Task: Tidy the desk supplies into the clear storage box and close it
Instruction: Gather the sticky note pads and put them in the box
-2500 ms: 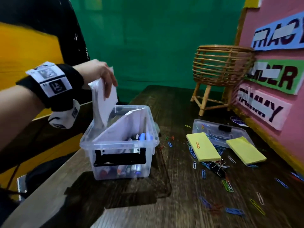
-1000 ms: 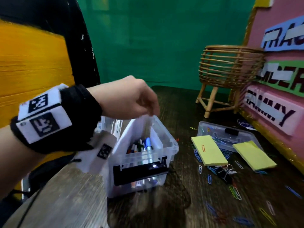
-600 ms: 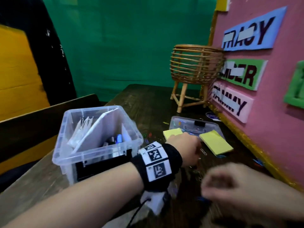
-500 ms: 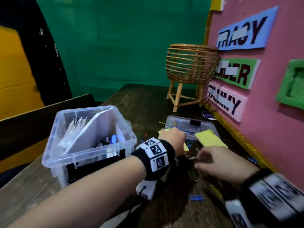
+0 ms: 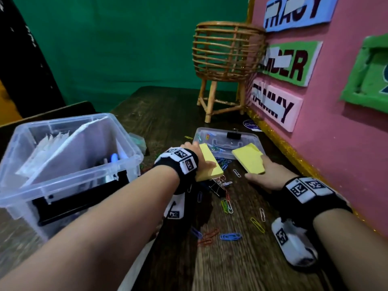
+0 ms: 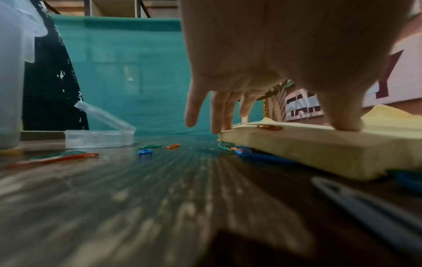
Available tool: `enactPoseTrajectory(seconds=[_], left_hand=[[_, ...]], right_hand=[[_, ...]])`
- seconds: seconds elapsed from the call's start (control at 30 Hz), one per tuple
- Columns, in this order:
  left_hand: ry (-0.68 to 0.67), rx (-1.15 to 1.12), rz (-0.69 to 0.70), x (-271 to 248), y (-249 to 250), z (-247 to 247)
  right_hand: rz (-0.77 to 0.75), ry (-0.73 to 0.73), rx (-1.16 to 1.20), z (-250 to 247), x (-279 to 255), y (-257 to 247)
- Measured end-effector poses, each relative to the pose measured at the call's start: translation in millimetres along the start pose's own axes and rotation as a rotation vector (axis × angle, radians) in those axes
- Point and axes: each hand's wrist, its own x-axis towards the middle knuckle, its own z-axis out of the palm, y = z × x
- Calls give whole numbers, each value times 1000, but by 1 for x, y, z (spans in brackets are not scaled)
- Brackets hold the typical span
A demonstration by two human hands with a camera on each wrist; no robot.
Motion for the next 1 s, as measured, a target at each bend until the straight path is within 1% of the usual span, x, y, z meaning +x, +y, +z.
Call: enactPoseTrajectory(seconds=[0.07,0.13,0.23,0.3,0.37,0.43,0.5,0.6,0.67,0.73,0.8,0.83,0.93,1.0], left_hand=[[-13,25,-12,0,-2,-3],[-59,54,-26,-2,-3,-5],[-97,24,13,-3,0,-8],[-85,-87,67,-4,4,-8],[-76,-133,115,-6,8,-7],[-81,-102,116,-10,11,-5],[-103,-80,78,-13,10,-5],[-116,-123,48,-15,10,-6],[-141,-151,83,-15,11,-6],[-142,-164,132,-16,15,-6],[-42,-245,201,-20,20,-9],[34,-300,263,-23,24,-12],[236,-448,485,-29,38,-18],[337,-525,546,-28,47,-19]], right_hand=[[6,-20,-6,0,-1,0],[28,-53,-67,0,-2,0],[46,-64,-161,1,-4,0],[25,-54,-153,4,-3,-3],[21,-56,-114,8,-4,-10],[27,-65,-83,11,-7,-17],[16,-91,-71,12,-11,-22],[-1,-128,-73,9,-17,-24],[-17,-180,-95,7,-21,-26],[-67,-235,-66,8,-24,-29],[-151,-229,41,9,-26,-31],[-188,-181,110,9,-25,-31],[-226,25,290,9,-25,-35],[-237,125,391,5,-27,-36]])
